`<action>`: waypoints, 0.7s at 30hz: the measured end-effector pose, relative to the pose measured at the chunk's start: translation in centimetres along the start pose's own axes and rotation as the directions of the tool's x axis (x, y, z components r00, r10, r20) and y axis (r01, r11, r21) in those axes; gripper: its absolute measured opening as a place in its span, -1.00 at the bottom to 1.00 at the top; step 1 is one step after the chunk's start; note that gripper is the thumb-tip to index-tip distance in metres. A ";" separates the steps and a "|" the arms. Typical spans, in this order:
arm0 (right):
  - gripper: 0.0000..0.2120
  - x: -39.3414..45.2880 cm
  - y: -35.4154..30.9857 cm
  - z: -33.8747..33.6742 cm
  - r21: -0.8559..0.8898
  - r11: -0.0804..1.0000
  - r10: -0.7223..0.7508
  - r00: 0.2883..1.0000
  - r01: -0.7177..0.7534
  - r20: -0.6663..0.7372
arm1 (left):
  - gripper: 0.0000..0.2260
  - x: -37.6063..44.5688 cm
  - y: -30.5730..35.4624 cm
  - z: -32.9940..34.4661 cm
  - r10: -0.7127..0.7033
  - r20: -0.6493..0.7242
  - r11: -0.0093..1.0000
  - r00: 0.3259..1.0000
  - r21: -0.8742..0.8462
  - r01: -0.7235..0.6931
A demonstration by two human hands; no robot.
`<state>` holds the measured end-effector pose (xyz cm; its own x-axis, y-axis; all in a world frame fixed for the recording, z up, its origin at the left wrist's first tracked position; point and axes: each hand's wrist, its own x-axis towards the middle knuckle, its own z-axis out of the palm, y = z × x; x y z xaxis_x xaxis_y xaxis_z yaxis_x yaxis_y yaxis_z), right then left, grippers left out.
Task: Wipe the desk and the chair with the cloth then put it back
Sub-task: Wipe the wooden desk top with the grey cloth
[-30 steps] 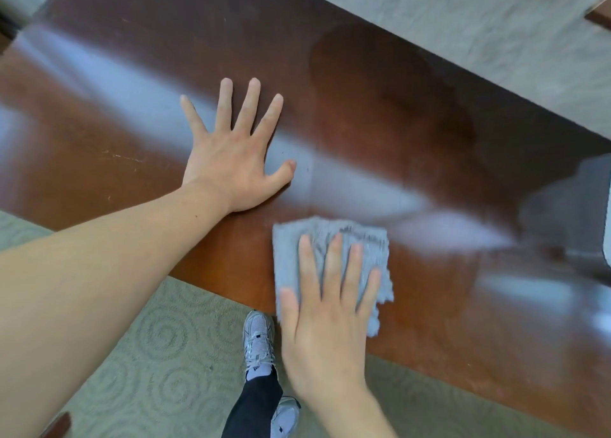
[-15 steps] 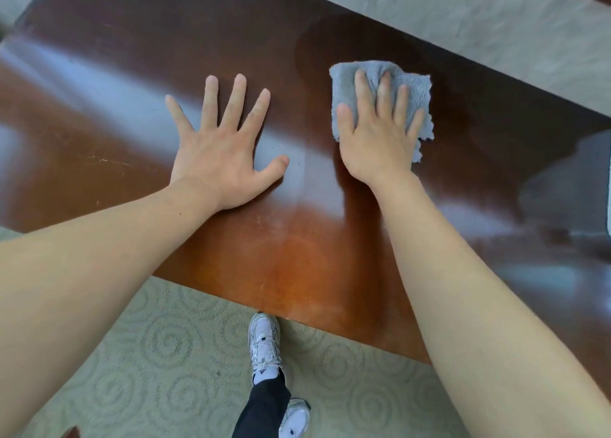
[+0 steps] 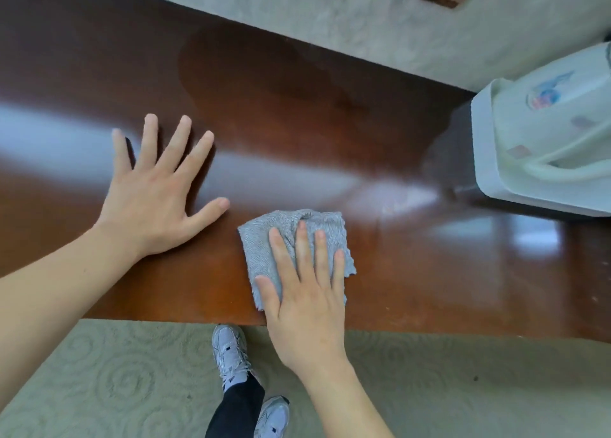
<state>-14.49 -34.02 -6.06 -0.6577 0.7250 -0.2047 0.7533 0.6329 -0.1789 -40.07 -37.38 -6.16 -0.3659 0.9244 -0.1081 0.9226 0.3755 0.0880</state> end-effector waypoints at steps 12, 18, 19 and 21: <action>-0.38 2.5 12.0 -2.9 0.062 0.898 0.437 0.899 -0.435 -0.022 | -0.19 4.8 7.6 1.6 0.088 0.016 0.995 0.996 0.052 -0.089; -0.41 16.0 19.2 -6.4 0.013 0.945 0.327 0.943 -0.327 -0.060 | -0.18 4.8 7.9 1.1 0.069 0.026 0.996 0.997 0.048 -0.070; -0.41 18.0 20.0 -6.9 0.017 0.951 0.310 0.950 -0.309 -0.039 | -0.19 4.8 7.8 1.0 0.069 0.031 0.996 0.997 0.046 -0.070; -0.41 20.6 21.1 -7.6 0.033 0.956 0.291 0.957 -0.291 0.008 | -0.19 4.7 7.7 1.1 0.071 0.024 0.997 0.997 0.040 -0.072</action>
<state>-12.12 -3.69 -6.70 -0.4102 0.8756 -0.2553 0.9116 0.3852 -0.1436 -34.55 -30.23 -7.04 -0.2961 0.9469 -0.1254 0.9508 0.3048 0.0561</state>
